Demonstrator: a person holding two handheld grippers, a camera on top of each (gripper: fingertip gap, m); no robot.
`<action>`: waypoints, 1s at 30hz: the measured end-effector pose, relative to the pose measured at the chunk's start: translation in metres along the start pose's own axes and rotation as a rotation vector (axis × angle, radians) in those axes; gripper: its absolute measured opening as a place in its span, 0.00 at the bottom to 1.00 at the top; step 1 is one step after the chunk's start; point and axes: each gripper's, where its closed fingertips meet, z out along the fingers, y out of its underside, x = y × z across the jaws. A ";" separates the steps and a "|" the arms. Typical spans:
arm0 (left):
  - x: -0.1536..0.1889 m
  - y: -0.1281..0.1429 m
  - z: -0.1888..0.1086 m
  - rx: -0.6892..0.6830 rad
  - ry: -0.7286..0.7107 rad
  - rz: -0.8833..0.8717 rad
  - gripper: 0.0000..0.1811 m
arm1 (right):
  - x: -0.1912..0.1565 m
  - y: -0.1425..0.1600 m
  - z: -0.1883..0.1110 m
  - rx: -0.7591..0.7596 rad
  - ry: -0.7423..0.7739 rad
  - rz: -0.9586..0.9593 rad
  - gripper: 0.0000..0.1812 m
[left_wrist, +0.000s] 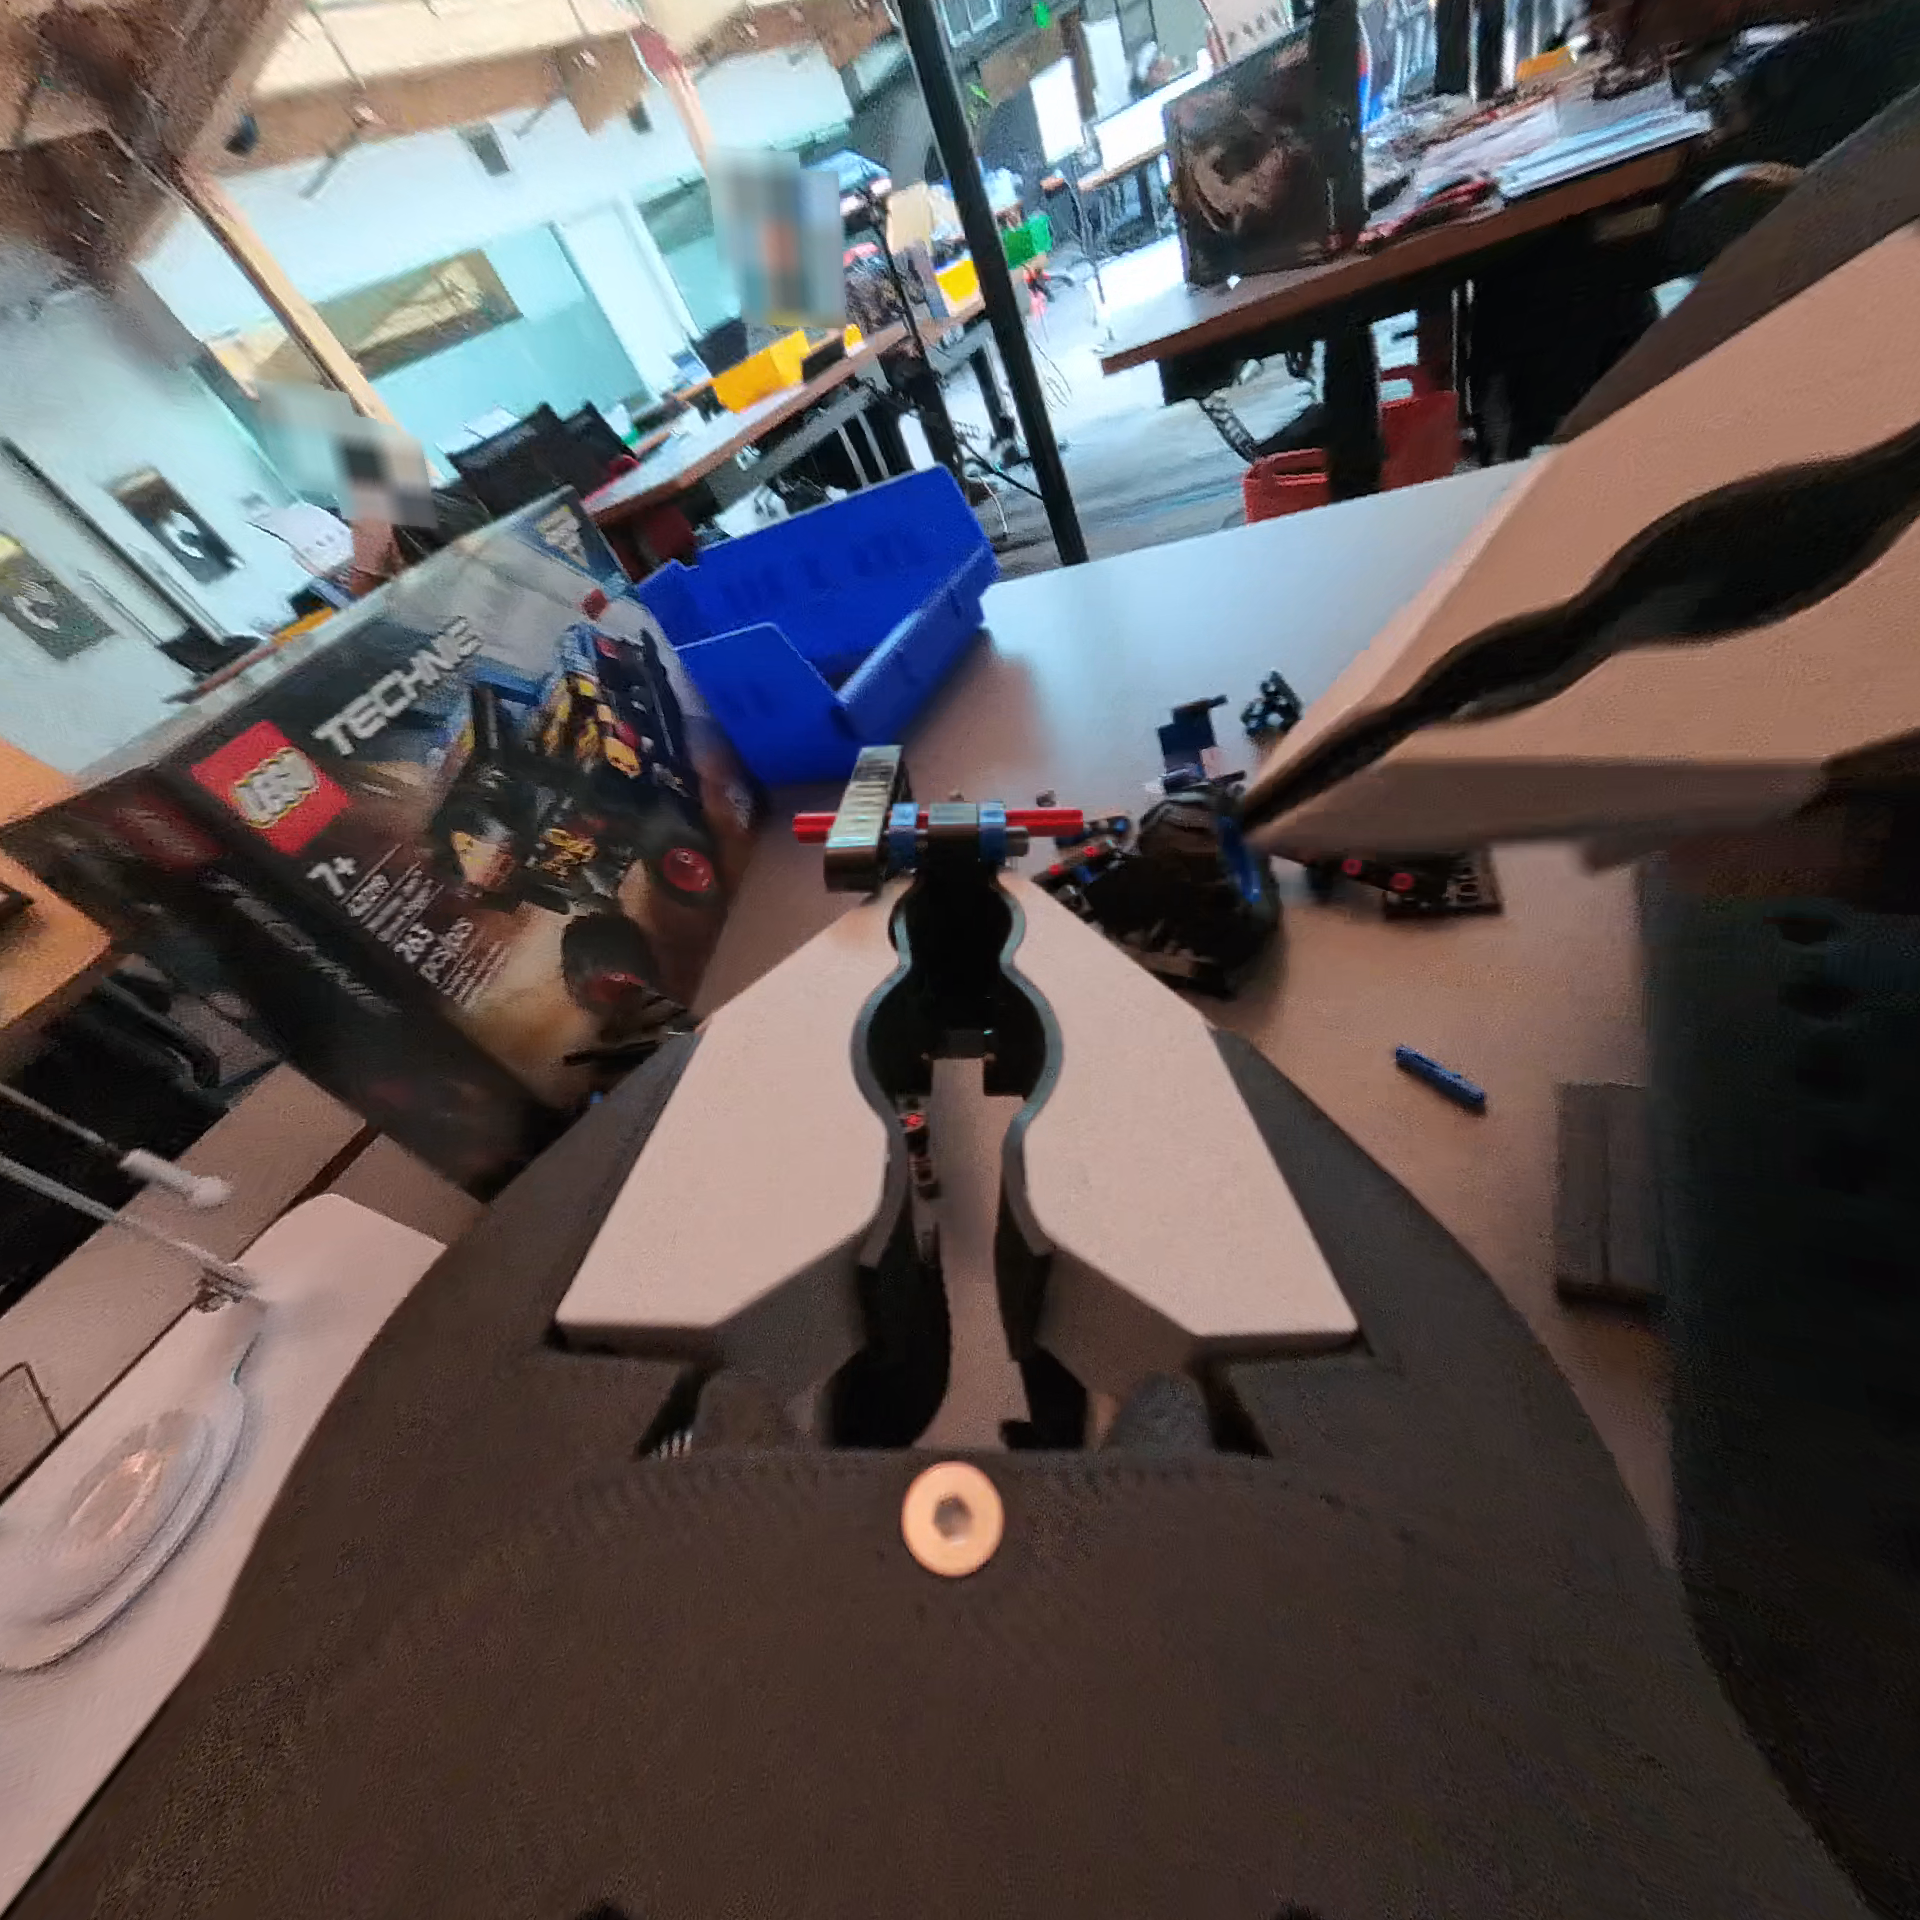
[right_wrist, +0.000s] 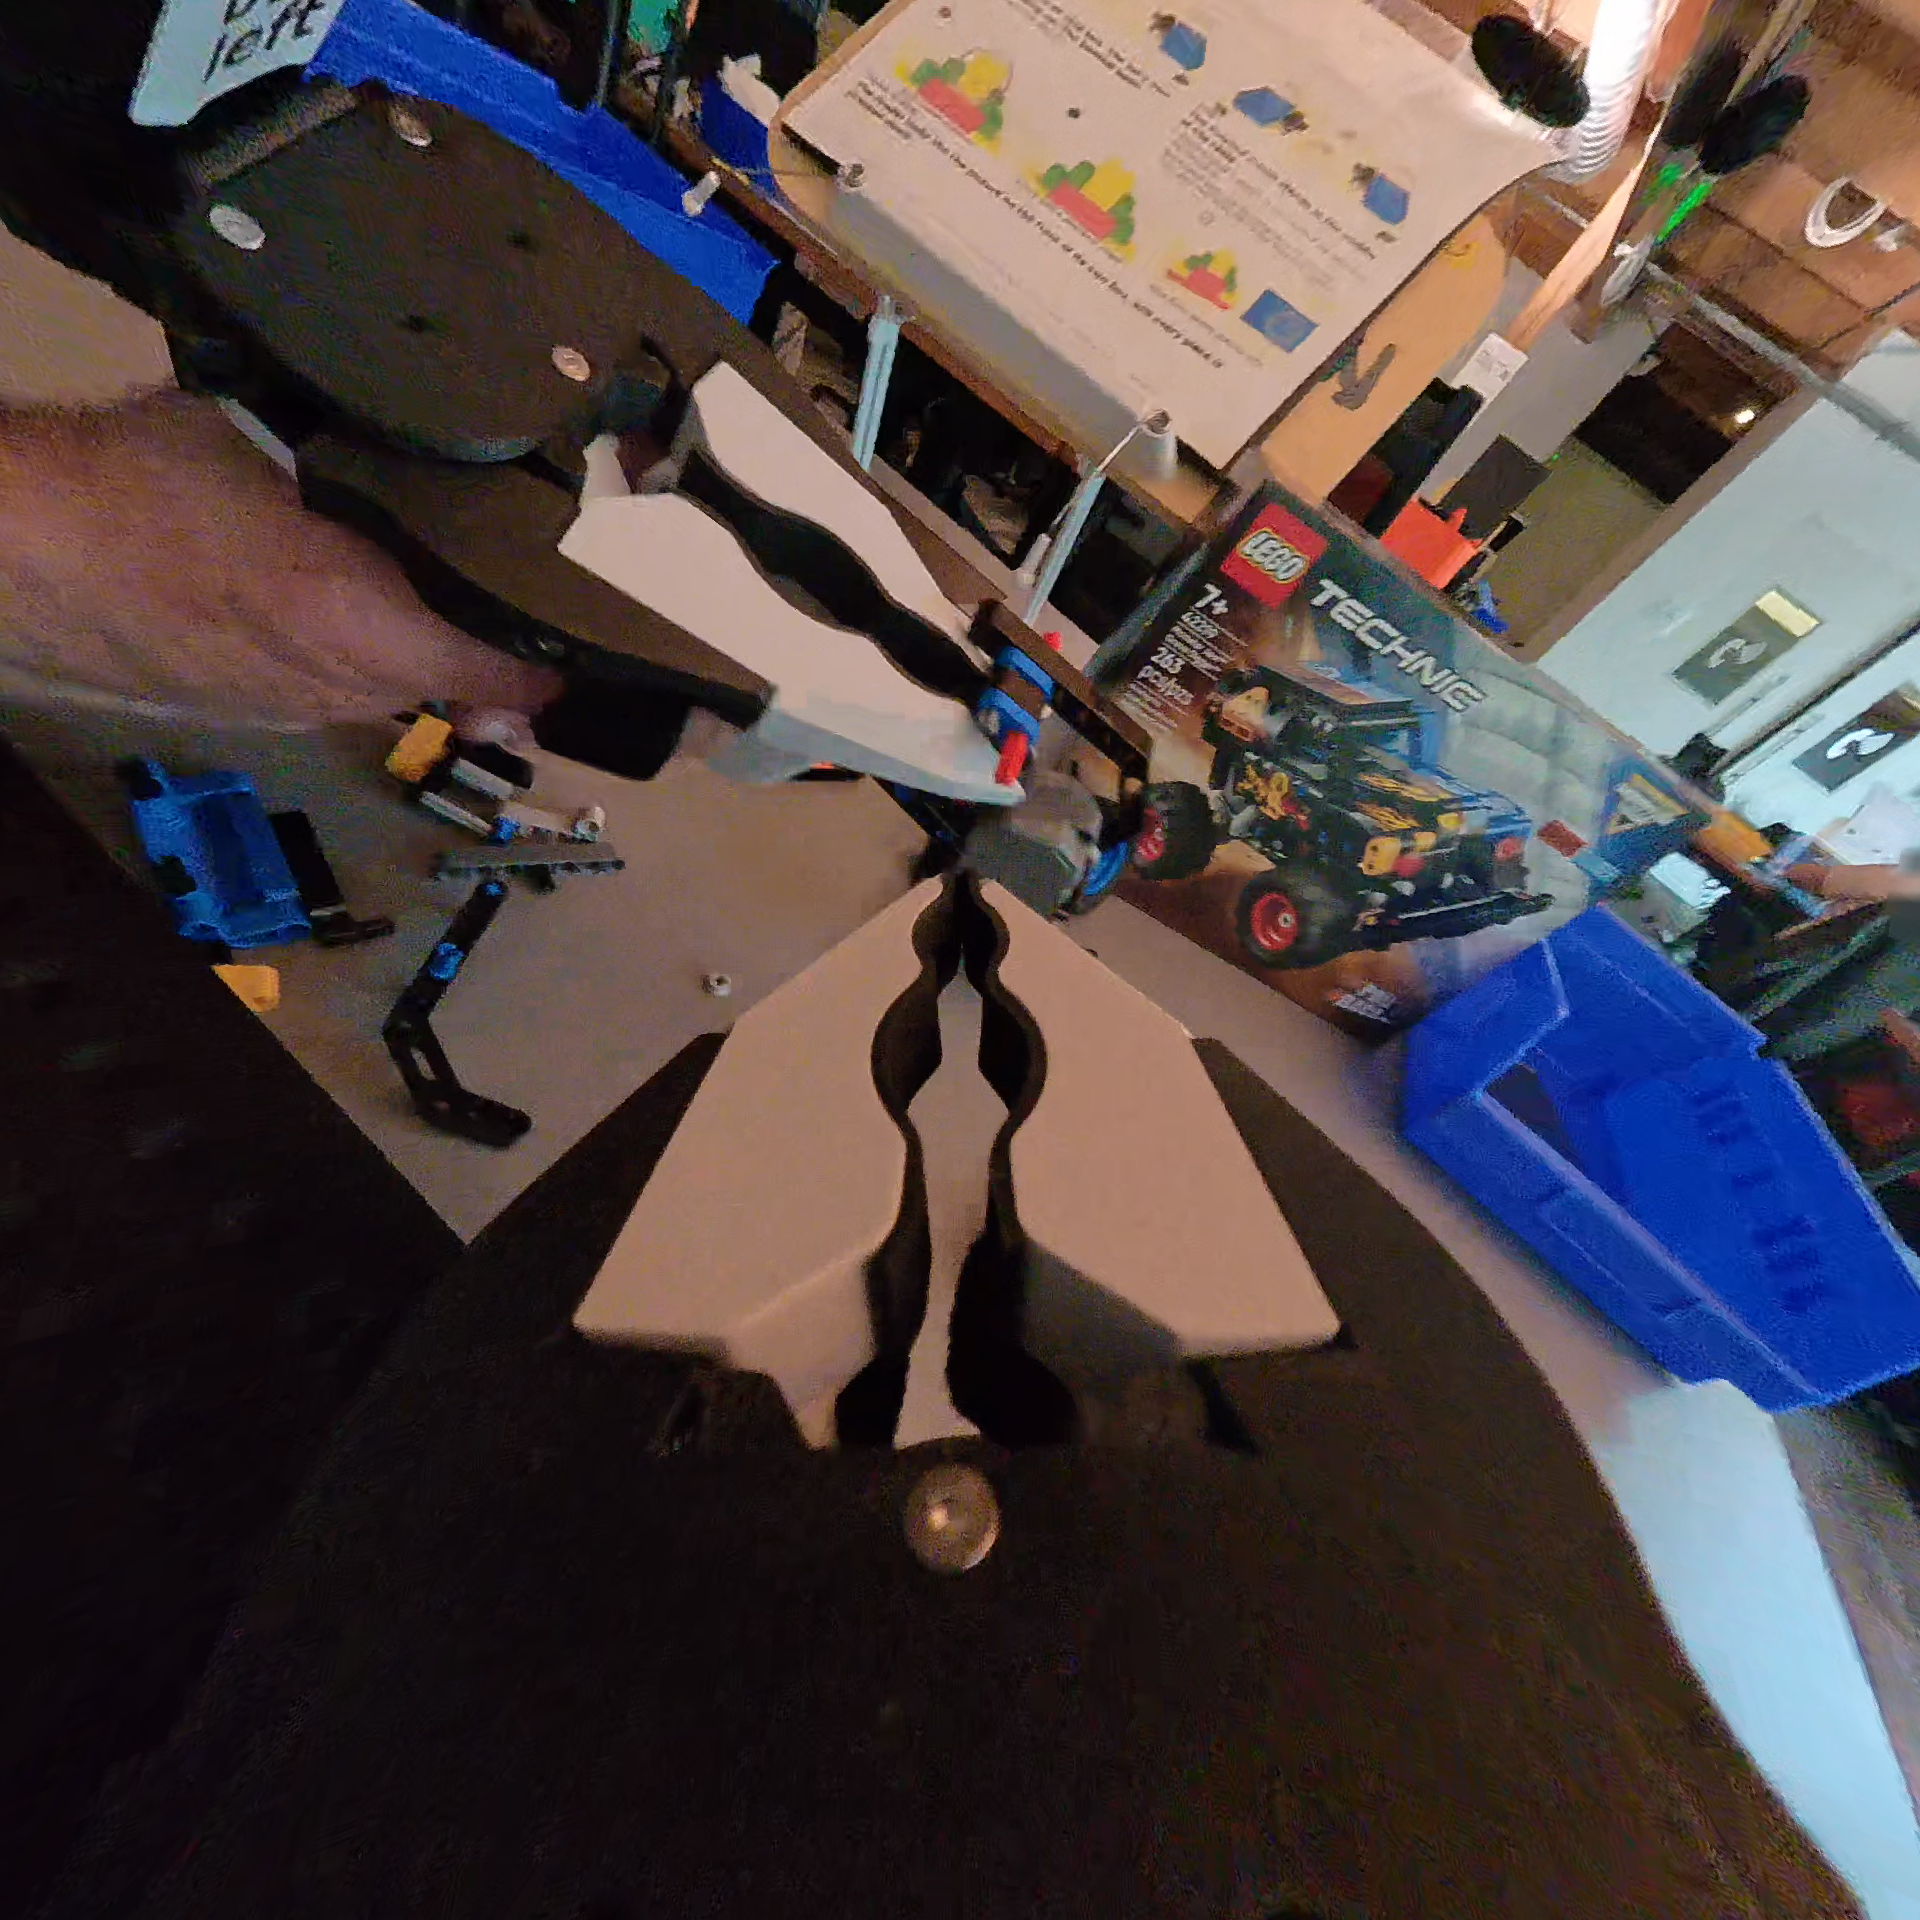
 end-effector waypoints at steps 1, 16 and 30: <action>-0.003 0.001 -0.002 0.015 0.000 -0.010 0.02 | 0.005 0.001 -0.007 -0.004 0.016 -0.020 0.00; 0.027 -0.014 -0.003 0.045 -0.066 0.404 0.03 | 0.018 0.004 -0.004 0.077 -0.054 0.098 0.18; 0.064 -0.014 -0.015 0.087 0.260 0.234 0.02 | -0.007 -0.002 -0.011 0.083 -0.463 -0.175 0.25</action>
